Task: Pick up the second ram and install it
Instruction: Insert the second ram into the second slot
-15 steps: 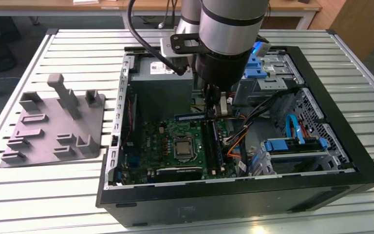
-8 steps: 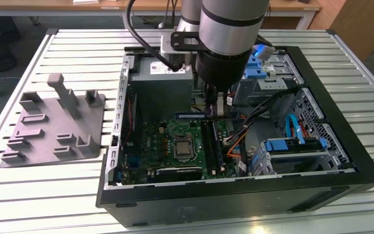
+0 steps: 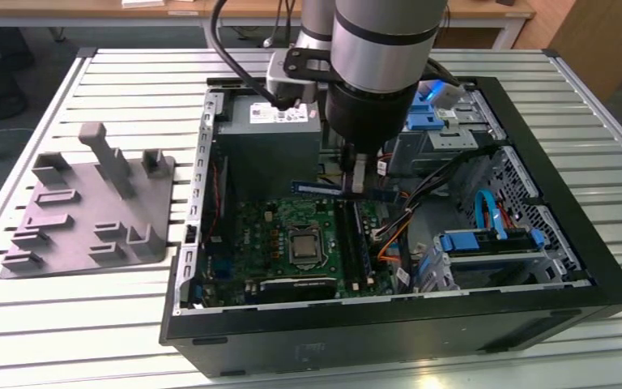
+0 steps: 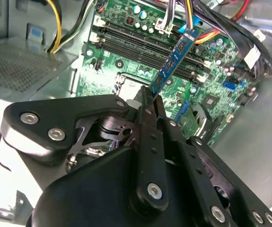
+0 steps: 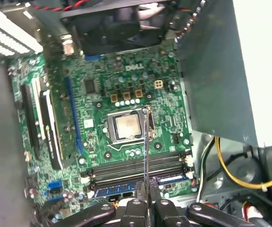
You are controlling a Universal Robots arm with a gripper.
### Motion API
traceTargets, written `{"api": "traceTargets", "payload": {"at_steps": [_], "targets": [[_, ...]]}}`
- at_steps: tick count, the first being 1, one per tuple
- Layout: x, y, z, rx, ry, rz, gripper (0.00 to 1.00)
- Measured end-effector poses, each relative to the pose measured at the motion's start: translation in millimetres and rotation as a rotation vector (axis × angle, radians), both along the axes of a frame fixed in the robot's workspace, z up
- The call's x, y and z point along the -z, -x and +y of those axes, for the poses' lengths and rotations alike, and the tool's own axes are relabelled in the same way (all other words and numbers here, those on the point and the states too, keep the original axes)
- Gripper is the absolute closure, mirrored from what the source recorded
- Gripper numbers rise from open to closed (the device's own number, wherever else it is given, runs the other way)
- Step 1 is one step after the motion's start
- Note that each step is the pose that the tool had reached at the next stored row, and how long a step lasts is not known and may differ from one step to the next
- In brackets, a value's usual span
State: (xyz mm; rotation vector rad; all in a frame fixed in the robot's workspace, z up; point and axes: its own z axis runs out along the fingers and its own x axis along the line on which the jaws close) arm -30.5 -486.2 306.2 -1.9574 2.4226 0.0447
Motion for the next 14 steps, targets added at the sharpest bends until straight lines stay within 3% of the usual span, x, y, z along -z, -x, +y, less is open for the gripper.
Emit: {"api": "traceTargets", "payload": {"at_steps": [14], "targets": [[1.0, 0.0, 0.0, 0.218, 0.0, -0.0001, 0.86]]}}
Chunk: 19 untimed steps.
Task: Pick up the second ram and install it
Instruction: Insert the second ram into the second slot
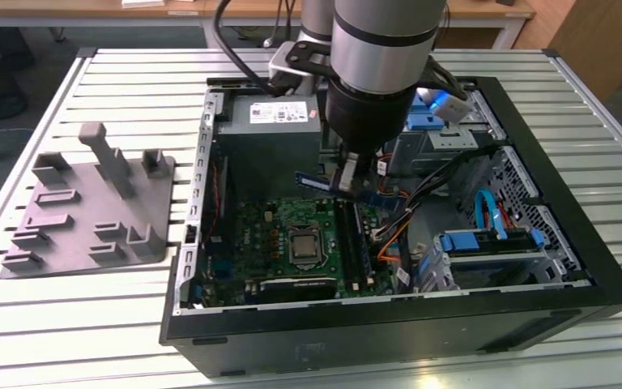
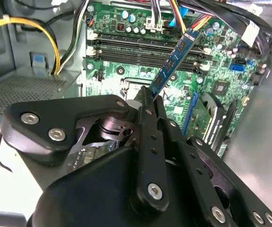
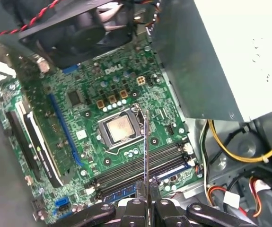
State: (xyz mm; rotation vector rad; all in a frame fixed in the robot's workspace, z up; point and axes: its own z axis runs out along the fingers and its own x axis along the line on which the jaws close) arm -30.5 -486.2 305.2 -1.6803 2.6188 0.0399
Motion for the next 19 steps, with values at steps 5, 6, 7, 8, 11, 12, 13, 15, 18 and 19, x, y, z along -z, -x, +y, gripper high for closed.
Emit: {"api": "traceTargets", "payload": {"at_steps": [5, 6, 7, 8, 11, 12, 13, 15, 18, 19], "targets": [[0.3, 0.0, 0.0, 0.074, 0.0, 0.0001, 0.86], [0.4, 0.0, 0.0, 0.089, 0.0, 0.0, 0.86], [0.5, 0.0, 0.0, 0.104, 0.0, 0.0, 0.86], [0.6, 0.0, 0.0, 0.12, 0.0, 0.0, 0.86], [0.8, 0.0, 0.0, 0.162, 0.0, 0.0, 0.86], [0.9, 0.0, 0.0, 0.176, 0.0, 0.0001, 0.86], [1.0, 0.0, 0.0, 0.189, 0.0, 0.0, 0.86], [1.1, 0.0, 0.0, 0.216, 0.0, 0.0, 0.86], [1.3, 0.0, 0.0, 0.255, 0.0, 0.0, 0.86], [1.4, 0.0, 0.0, 0.27, 0.0, 0.0, 0.86]]}}
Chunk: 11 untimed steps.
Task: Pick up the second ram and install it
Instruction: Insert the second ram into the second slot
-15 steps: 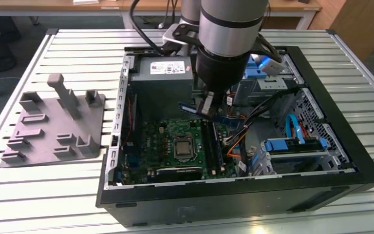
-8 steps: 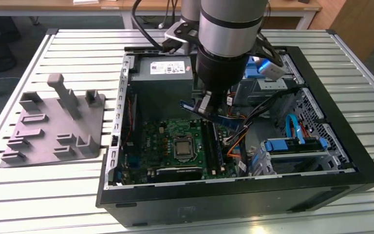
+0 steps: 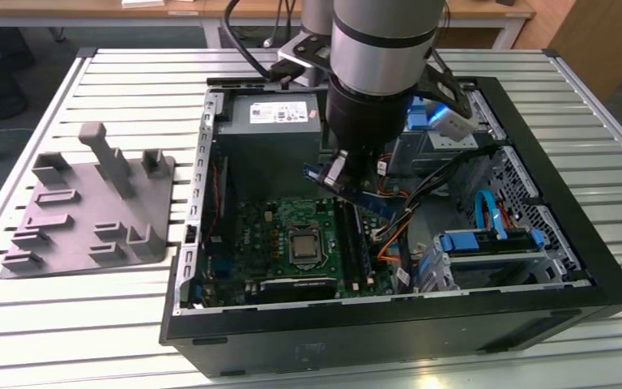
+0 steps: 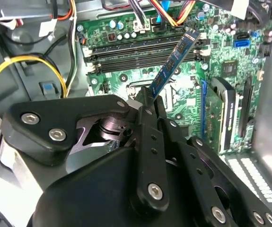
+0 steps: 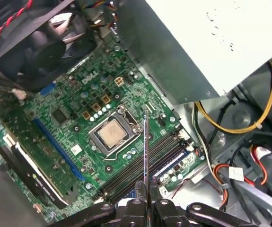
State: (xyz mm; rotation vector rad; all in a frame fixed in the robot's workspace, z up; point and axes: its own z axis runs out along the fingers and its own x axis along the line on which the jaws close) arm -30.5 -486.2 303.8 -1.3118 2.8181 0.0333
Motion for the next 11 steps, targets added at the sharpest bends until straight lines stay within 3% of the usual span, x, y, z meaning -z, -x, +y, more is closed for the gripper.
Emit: {"api": "traceTargets", "payload": {"at_steps": [11], "targets": [[0.9, 0.0, 0.0, 0.154, 0.0, 0.0, 0.86]]}}
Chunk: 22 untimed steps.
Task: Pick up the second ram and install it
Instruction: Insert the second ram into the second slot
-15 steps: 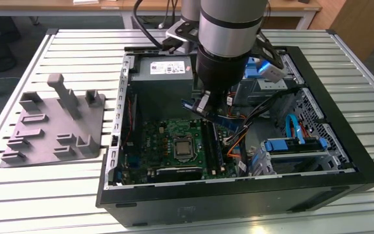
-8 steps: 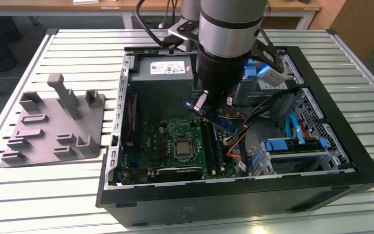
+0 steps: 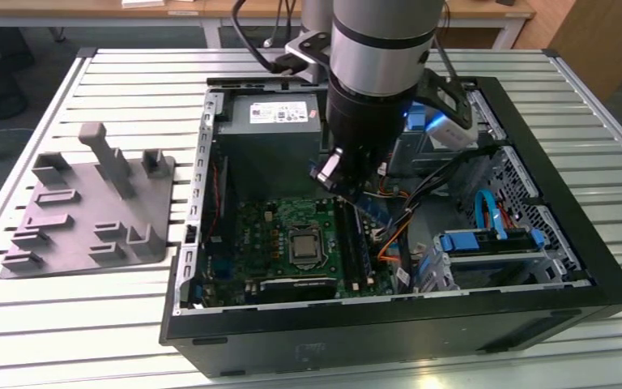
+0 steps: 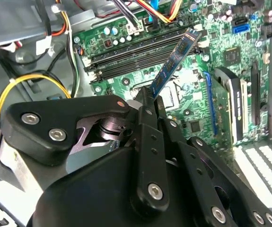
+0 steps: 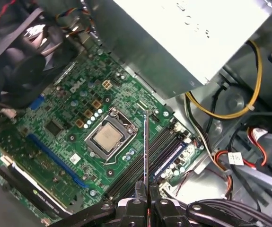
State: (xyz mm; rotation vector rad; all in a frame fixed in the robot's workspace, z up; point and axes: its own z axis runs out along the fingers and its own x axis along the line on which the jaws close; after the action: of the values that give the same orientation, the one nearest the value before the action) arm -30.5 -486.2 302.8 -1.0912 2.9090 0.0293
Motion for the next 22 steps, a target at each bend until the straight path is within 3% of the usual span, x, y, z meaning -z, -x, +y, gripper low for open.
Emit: {"api": "traceTargets", "payload": {"at_steps": [22], "targets": [[1.8, 0.0, 0.0, 0.303, 0.0, 0.0, 0.86]]}}
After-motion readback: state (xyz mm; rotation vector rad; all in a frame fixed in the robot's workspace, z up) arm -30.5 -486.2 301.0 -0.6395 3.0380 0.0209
